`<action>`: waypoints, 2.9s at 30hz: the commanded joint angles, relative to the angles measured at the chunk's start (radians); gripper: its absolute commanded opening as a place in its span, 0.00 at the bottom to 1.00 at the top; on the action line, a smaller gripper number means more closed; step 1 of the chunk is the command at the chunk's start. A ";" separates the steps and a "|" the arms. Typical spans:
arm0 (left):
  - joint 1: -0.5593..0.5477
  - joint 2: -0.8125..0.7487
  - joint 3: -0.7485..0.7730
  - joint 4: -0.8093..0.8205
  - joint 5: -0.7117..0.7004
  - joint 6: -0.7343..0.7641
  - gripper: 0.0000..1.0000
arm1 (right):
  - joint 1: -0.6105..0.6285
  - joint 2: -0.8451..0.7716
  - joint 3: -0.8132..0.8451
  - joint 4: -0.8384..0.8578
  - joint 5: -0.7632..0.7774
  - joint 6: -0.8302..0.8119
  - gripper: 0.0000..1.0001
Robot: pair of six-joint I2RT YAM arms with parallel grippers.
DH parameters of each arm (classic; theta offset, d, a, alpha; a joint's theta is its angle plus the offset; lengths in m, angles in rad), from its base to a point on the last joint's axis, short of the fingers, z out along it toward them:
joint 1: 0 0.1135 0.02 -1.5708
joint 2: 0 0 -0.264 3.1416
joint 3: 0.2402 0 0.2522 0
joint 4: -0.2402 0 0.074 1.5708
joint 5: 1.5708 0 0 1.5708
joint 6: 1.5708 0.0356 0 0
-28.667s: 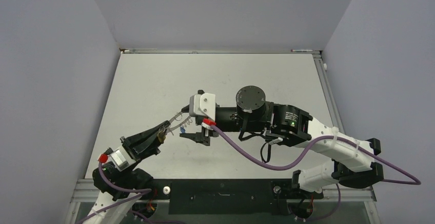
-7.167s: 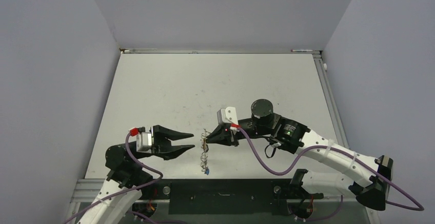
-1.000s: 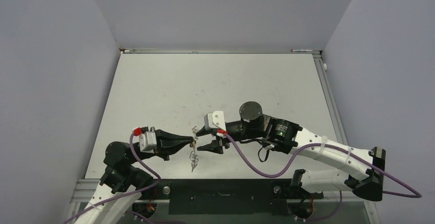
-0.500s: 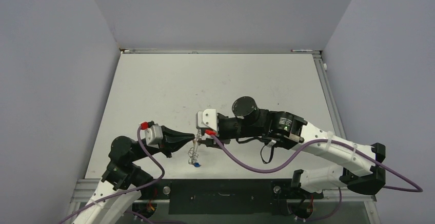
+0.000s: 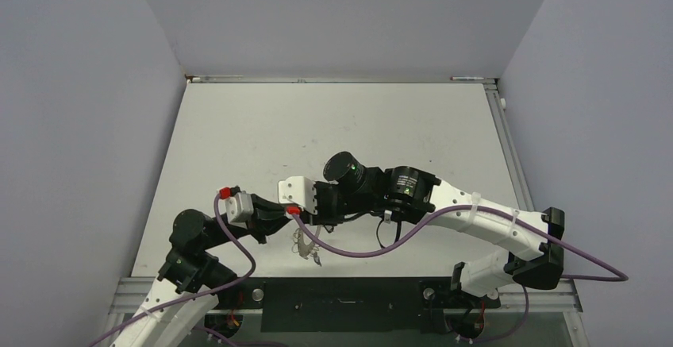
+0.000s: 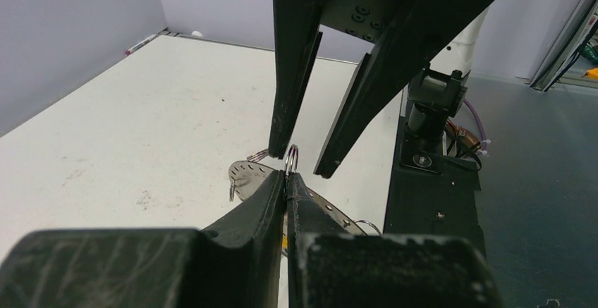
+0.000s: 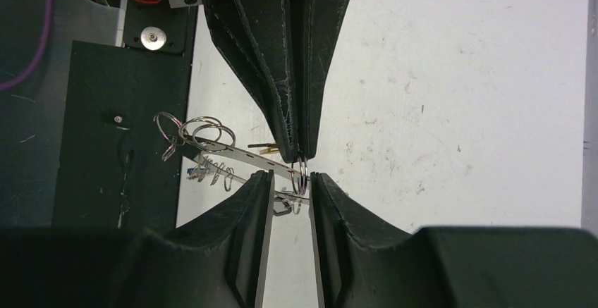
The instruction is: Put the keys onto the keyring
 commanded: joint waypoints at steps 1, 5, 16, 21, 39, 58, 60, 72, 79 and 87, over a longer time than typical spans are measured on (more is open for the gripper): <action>0.001 0.009 0.050 0.045 -0.002 -0.005 0.00 | 0.009 0.001 0.069 -0.004 0.035 -0.017 0.27; 0.000 0.011 0.050 0.047 -0.004 -0.005 0.00 | 0.011 0.012 0.077 -0.016 0.043 -0.021 0.26; 0.000 0.015 0.047 0.053 -0.003 -0.008 0.00 | 0.011 0.024 0.064 -0.010 0.074 -0.026 0.17; 0.000 0.020 0.047 0.053 0.001 -0.011 0.00 | 0.012 0.023 0.057 0.003 0.076 -0.023 0.14; 0.000 0.025 0.045 0.053 -0.002 -0.013 0.00 | 0.014 0.015 0.039 0.022 0.058 -0.035 0.07; 0.013 -0.227 -0.046 0.172 -0.295 -0.118 0.96 | 0.012 -0.247 -0.334 0.452 0.061 0.021 0.05; 0.013 -0.229 -0.044 0.175 -0.338 -0.175 0.96 | 0.011 -0.266 -0.365 0.495 0.062 0.031 0.05; 0.010 -0.188 0.078 0.056 -0.327 -0.275 0.96 | 0.000 -0.402 -0.688 1.031 0.049 0.285 0.05; 0.010 -0.134 0.143 0.007 -0.226 -0.148 0.96 | -0.060 -0.464 -0.771 1.148 -0.057 0.393 0.05; 0.011 -0.082 0.157 0.094 -0.135 -0.118 0.98 | -0.268 -0.545 -0.929 1.507 -0.303 0.681 0.05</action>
